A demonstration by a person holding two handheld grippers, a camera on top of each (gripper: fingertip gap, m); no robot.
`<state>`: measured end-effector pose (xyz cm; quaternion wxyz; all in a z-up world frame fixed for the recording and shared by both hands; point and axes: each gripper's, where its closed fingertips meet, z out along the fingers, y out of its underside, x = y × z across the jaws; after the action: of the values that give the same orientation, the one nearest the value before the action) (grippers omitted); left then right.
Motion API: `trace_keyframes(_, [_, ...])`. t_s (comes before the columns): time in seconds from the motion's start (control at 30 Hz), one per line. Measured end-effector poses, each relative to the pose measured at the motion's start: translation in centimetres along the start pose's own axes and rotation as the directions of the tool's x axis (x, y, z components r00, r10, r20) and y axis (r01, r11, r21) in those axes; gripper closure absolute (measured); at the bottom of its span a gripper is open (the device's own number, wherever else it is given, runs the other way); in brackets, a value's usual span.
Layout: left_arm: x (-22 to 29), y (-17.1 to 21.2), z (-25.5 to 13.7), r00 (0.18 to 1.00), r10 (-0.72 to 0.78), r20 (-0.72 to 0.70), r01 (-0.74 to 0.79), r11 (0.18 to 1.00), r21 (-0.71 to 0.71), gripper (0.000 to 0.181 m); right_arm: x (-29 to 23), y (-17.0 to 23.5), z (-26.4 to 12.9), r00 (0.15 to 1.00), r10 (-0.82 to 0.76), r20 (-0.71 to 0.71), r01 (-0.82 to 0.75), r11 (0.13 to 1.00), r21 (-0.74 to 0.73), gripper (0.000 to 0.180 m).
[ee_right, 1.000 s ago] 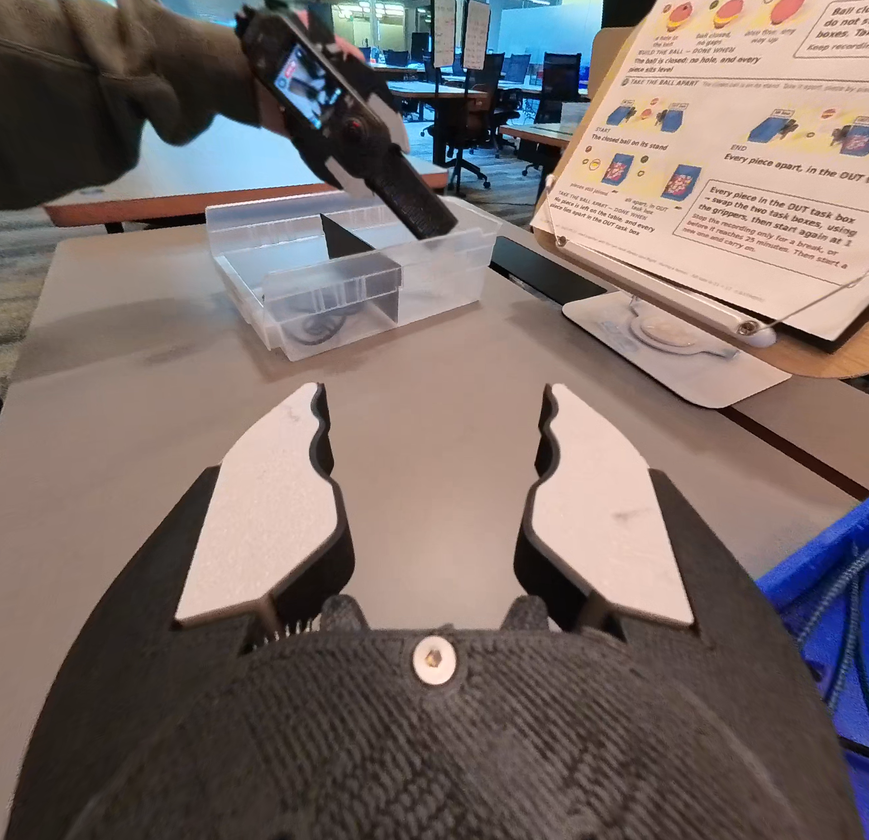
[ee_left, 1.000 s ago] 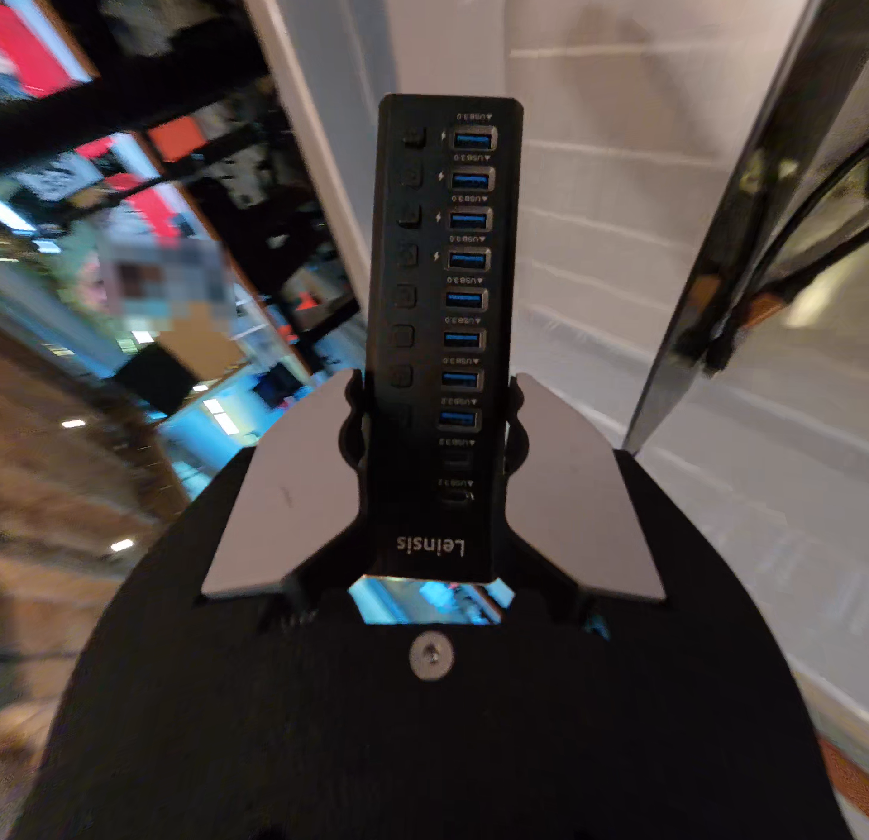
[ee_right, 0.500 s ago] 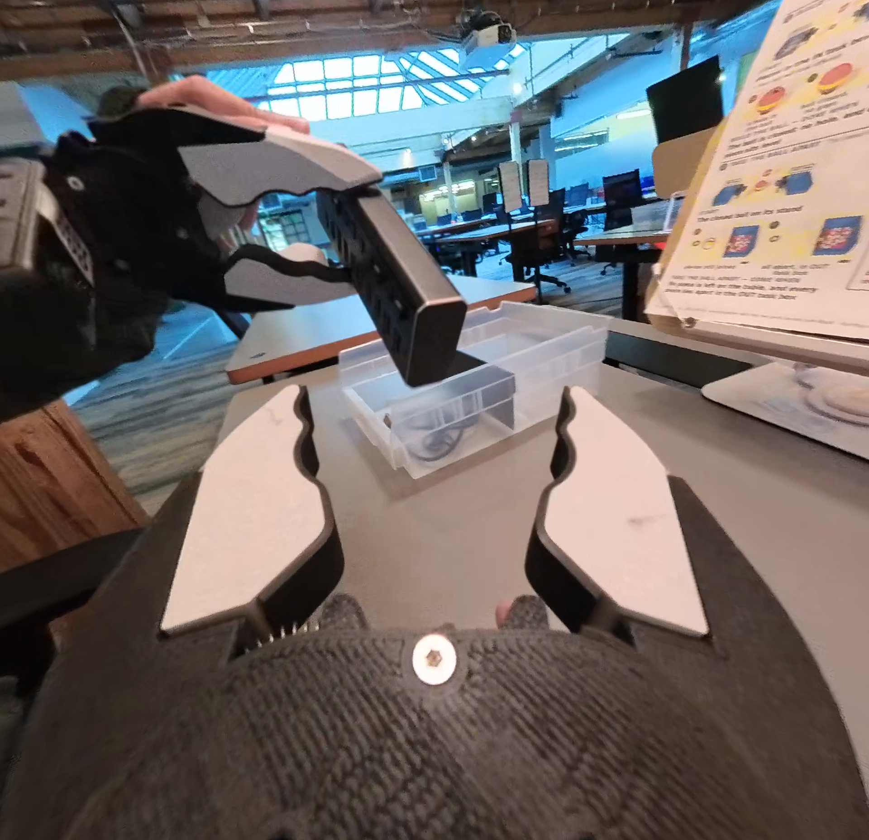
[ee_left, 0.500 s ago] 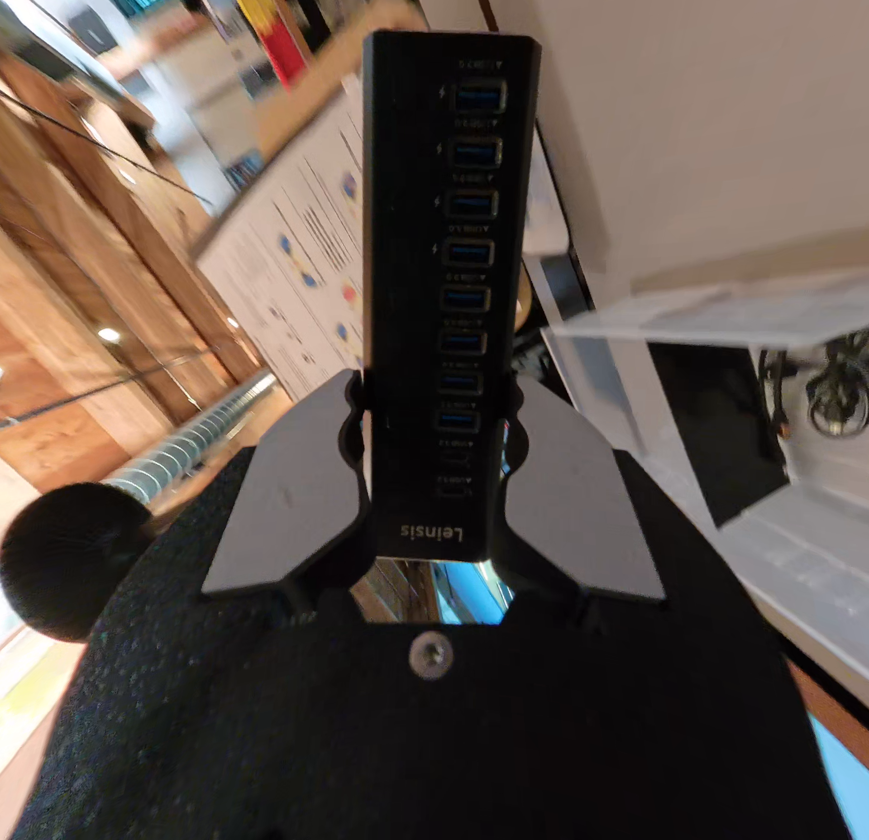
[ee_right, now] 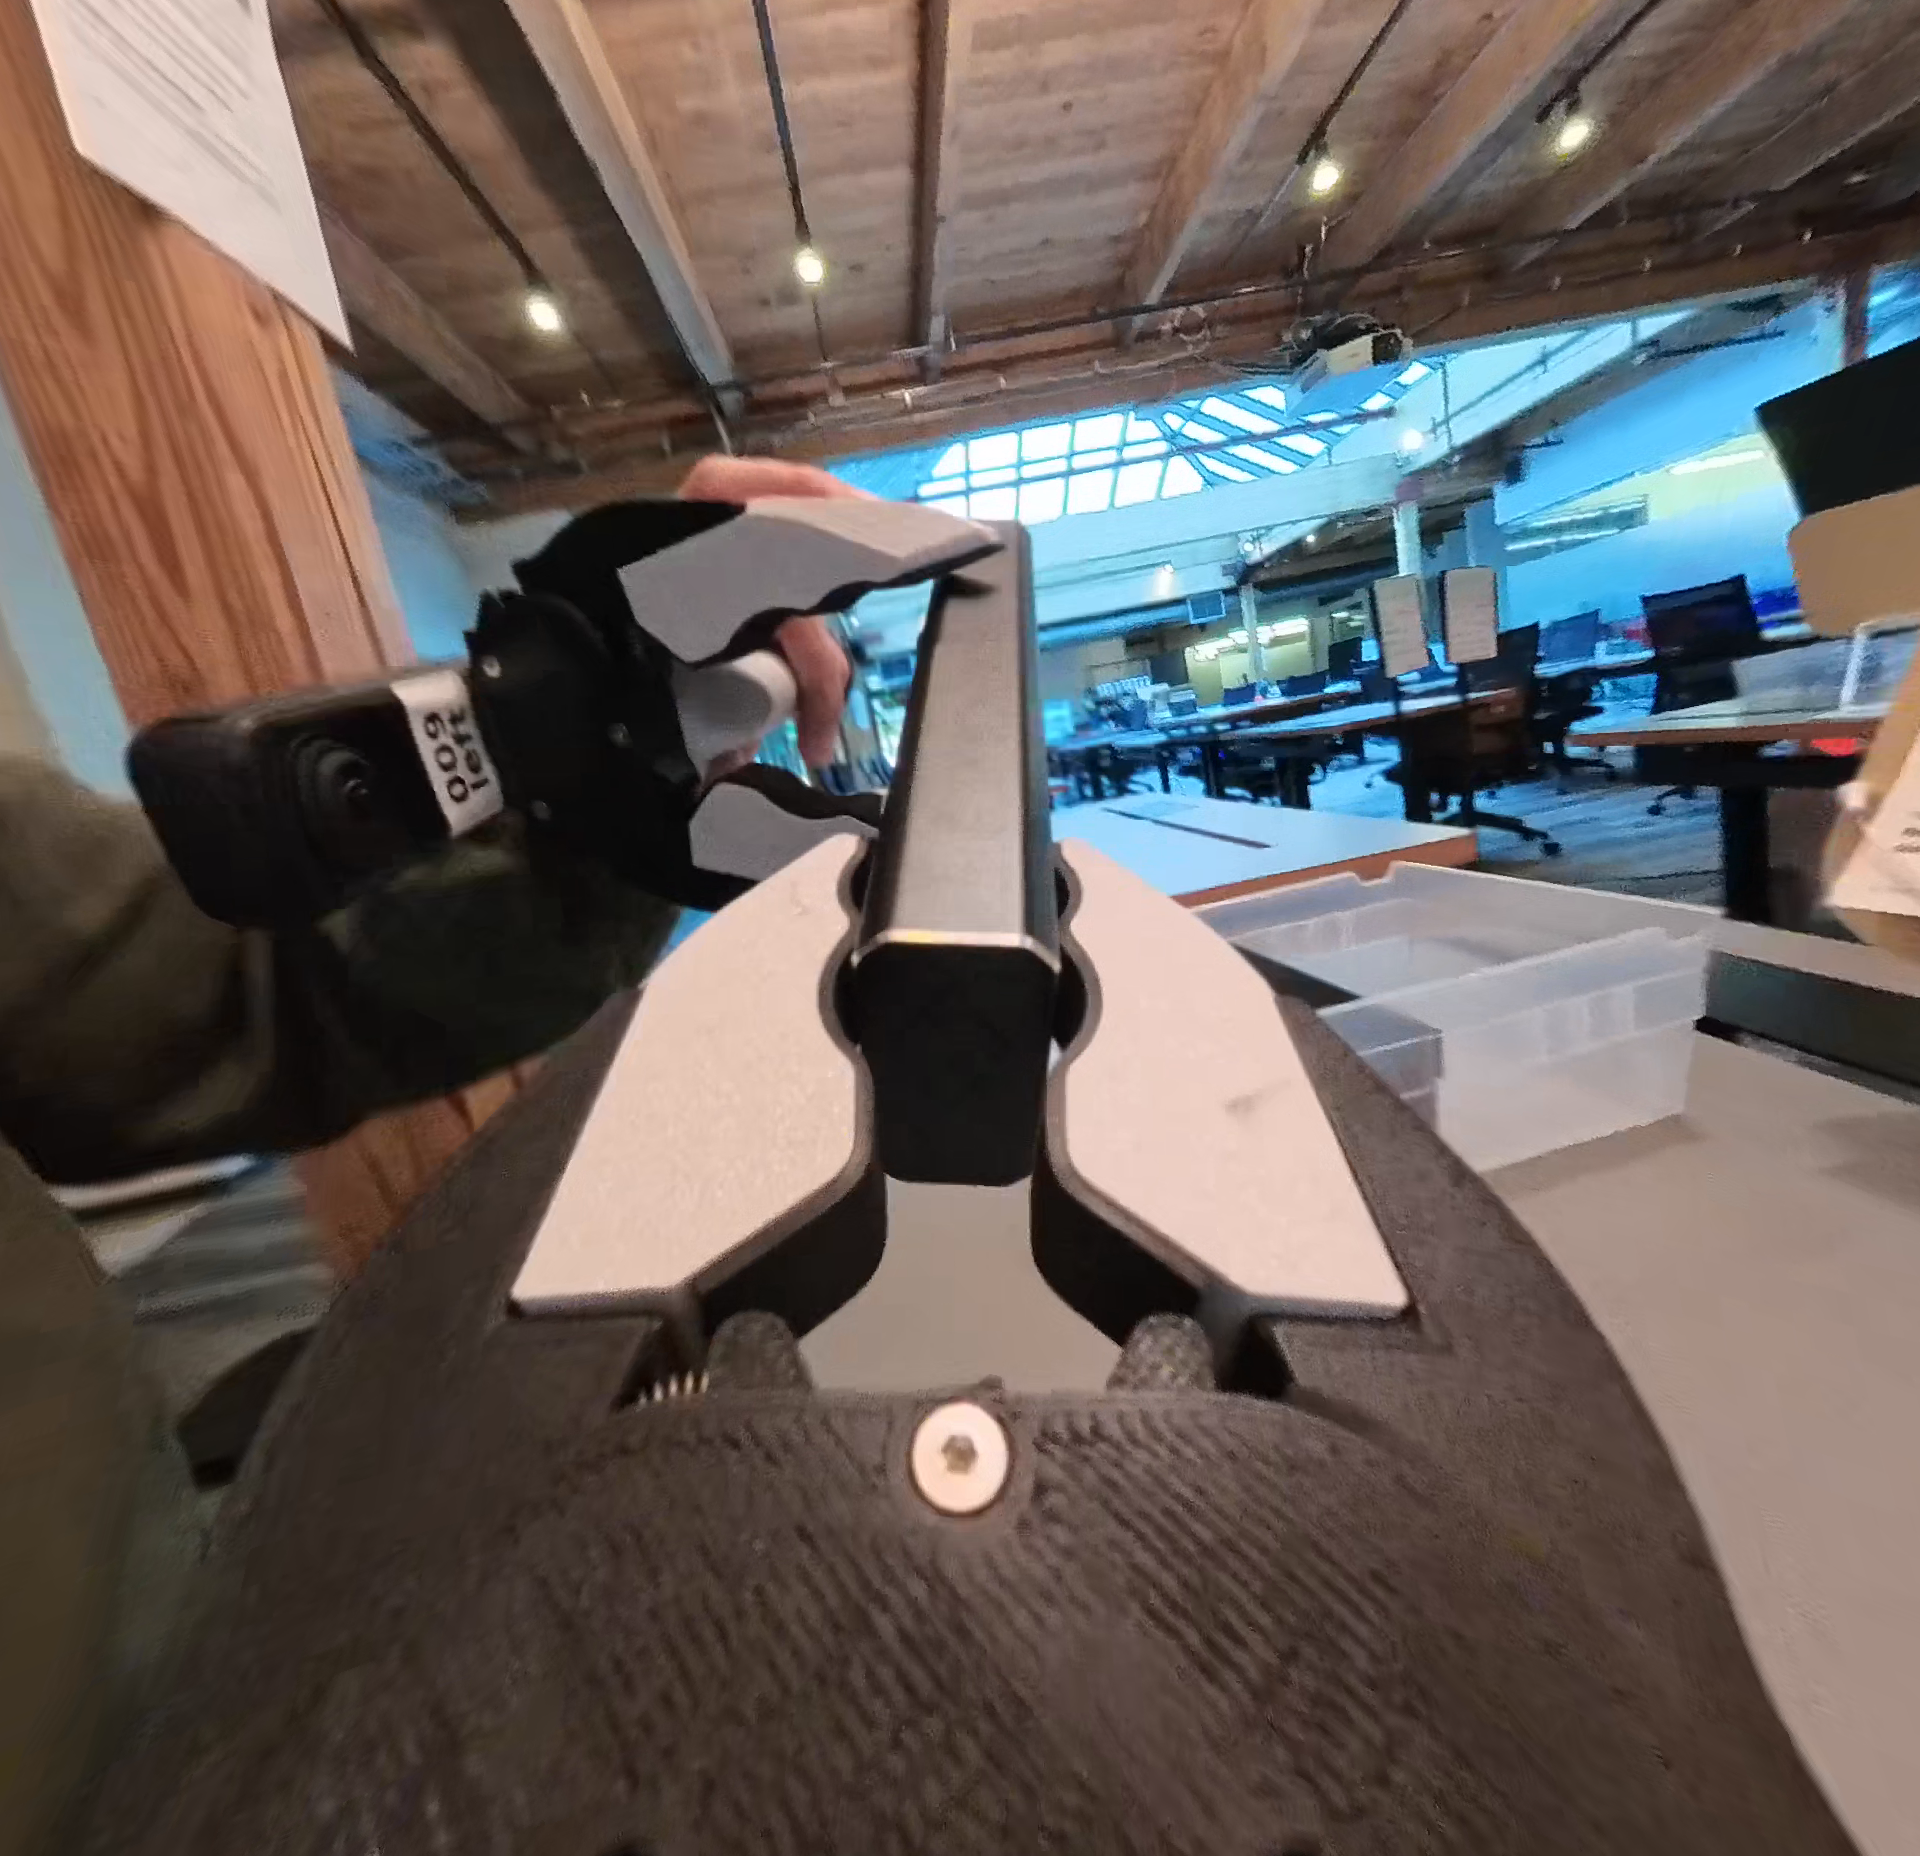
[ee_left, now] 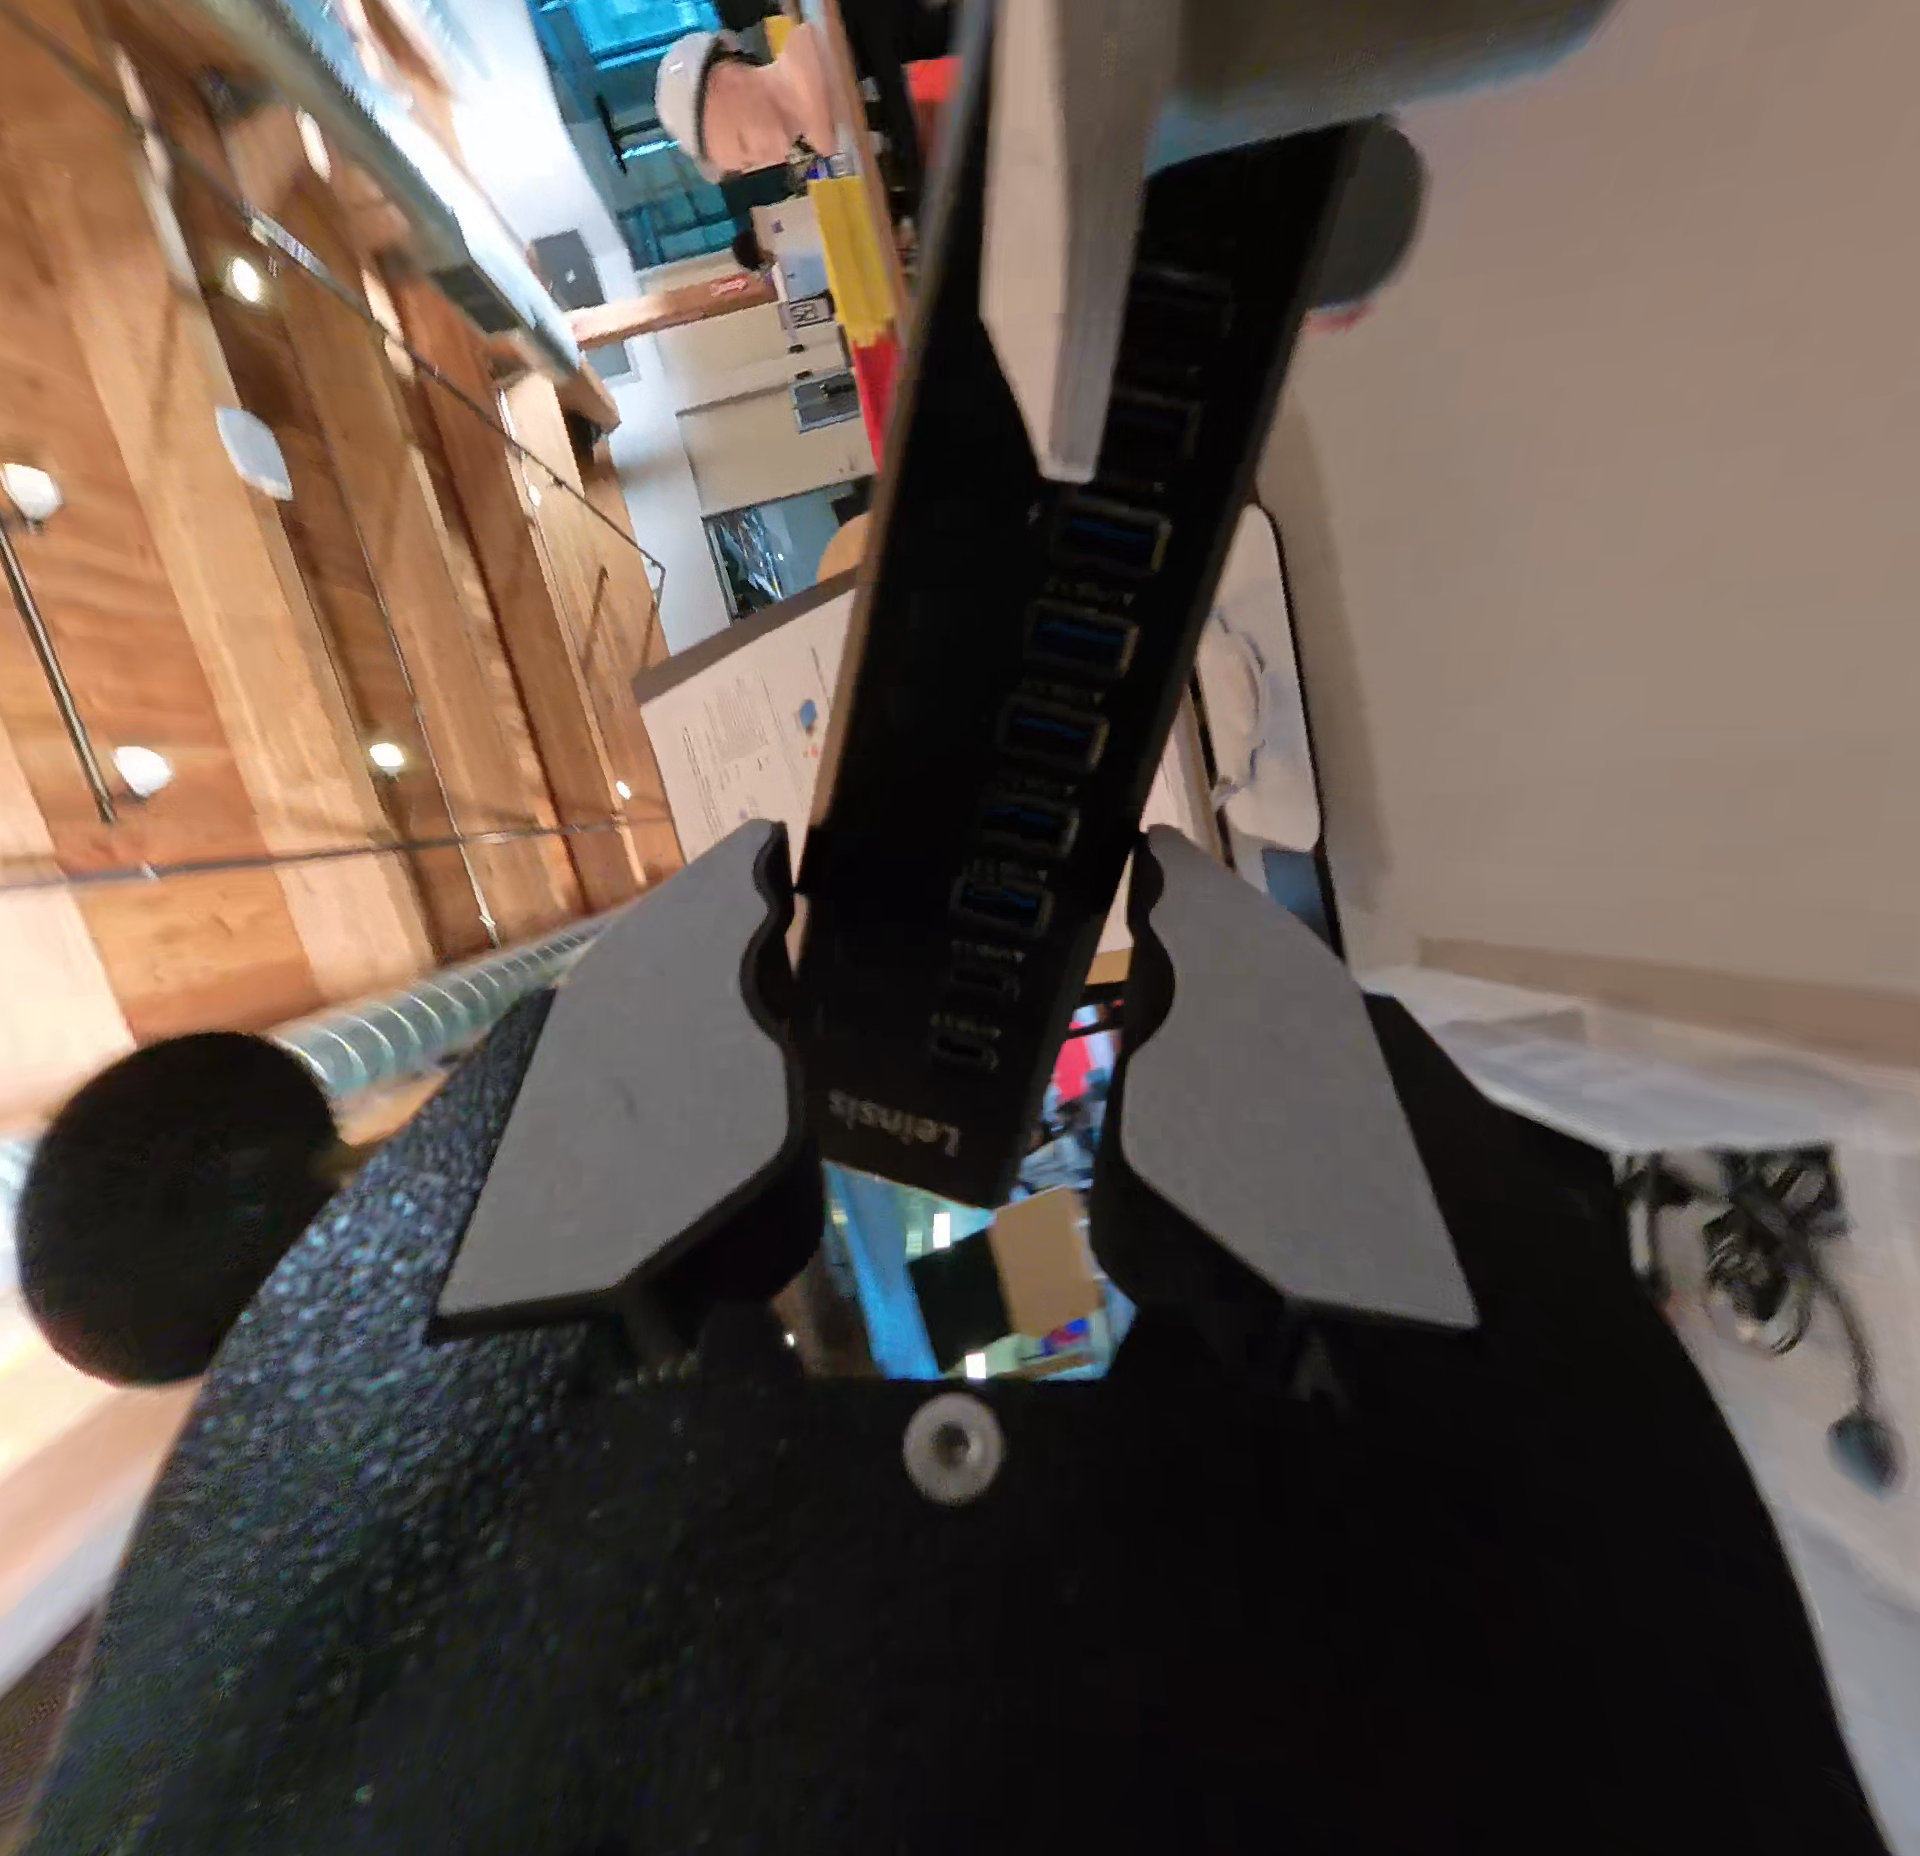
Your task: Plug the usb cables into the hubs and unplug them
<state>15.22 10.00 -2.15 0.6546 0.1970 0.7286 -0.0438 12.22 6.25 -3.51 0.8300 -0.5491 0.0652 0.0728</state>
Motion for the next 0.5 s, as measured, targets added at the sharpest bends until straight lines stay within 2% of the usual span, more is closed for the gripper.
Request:
trace_keyframes(0.03, [-0.5, 0.3, -0.2, 0.996, -0.081, 0.022, 0.081, 0.997, 0.002, 0.117, 0.2, -0.6, -0.1, 0.998, 0.064, 0.010, -0.065, 0.997, 0.049, 0.150])
trace_keyframes(0.1, [-1.8, 1.7, -0.6, 0.955, -0.282, 0.095, 0.285, 0.958, -0.018, 0.110, 0.8, -1.4, -0.4, 0.985, 0.172, 0.019, -0.173, 0.978, 0.118, 0.149])
trace_keyframes(0.13, [-2.0, 2.6, -1.0, 0.898, -0.422, 0.123, 0.427, 0.904, -0.015, 0.109, 1.2, -1.8, -0.5, 0.978, 0.207, 0.019, -0.207, 0.967, 0.148, 0.149])
trace_keyframes(0.17, [-1.8, 3.2, -1.4, 0.796, -0.591, 0.128, 0.595, 0.804, 0.008, 0.107, 1.6, -2.1, -0.7, 0.972, 0.235, 0.022, -0.235, 0.956, 0.173, 0.149])
trace_keyframes(0.2, [-1.2, 3.6, -1.8, 0.626, -0.772, 0.109, 0.772, 0.633, 0.052, 0.104, 1.8, -2.2, -0.8, 0.970, 0.241, 0.028, -0.243, 0.954, 0.179, 0.149])
trace_keyframes(0.23, [-0.4, 3.5, -2.1, 0.378, -0.925, 0.044, 0.918, 0.381, 0.111, 0.103, 1.9, -2.1, -0.9, 0.973, 0.230, 0.035, -0.232, 0.956, 0.179, 0.149])
trace_keyframes(0.27, [0.7, 2.7, -2.1, 0.093, -0.993, -0.078, 0.986, 0.081, 0.147, 0.105, 1.9, -2.1, -1.0, 0.972, 0.230, 0.046, -0.235, 0.955, 0.182, 0.149])
trace_keyframes(0.3, [1.9, 2.1, -1.9, -0.190, -0.964, -0.188, 0.966, -0.217, 0.139, 0.108, 1.6, -1.9, -1.0, 0.968, 0.241, 0.067, -0.249, 0.952, 0.178, 0.149])
trace_keyframes(0.33, [2.6, 0.8, -1.7, -0.391, -0.855, -0.342, 0.883, -0.452, 0.122, 0.111, 1.4, -1.6, -1.0, 0.962, 0.256, 0.092, -0.269, 0.950, 0.161, 0.149])
trace_keyframes(0.37, [2.5, -0.6, -1.9, -0.495, -0.703, -0.512, 0.773, -0.625, 0.110, 0.117, 1.3, -1.3, -1.1, 0.961, 0.260, 0.098, -0.273, 0.949, 0.159, 0.149])
trace_keyframes(0.4, [2.2, -1.0, -2.1, -0.548, -0.567, -0.615, 0.660, -0.745, 0.100, 0.125, 1.2, -1.0, -1.1, 0.961, 0.262, 0.091, -0.274, 0.950, 0.152, 0.149])
trace_keyframes(0.43, [1.7, -0.8, -2.4, -0.548, -0.482, -0.684, 0.570, -0.814, 0.117, 0.126, 1.3, -0.4, -1.0, 0.959, 0.269, 0.085, -0.278, 0.953, 0.123, 0.149])
trace_keyframes(0.47, [1.7, -0.2, -2.4, -0.559, -0.452, -0.695, 0.515, -0.847, 0.136, 0.126, 1.0, 0.1, -0.9, 0.962, 0.259, 0.085, -0.267, 0.959, 0.100, 0.149])
trace_keyframes(0.5, [1.8, 0.3, -2.3, -0.551, -0.473, -0.688, 0.506, -0.844, 0.175, 0.131, 1.0, 0.2, -0.9, 0.960, 0.266, 0.090, -0.274, 0.956, 0.101, 0.149])
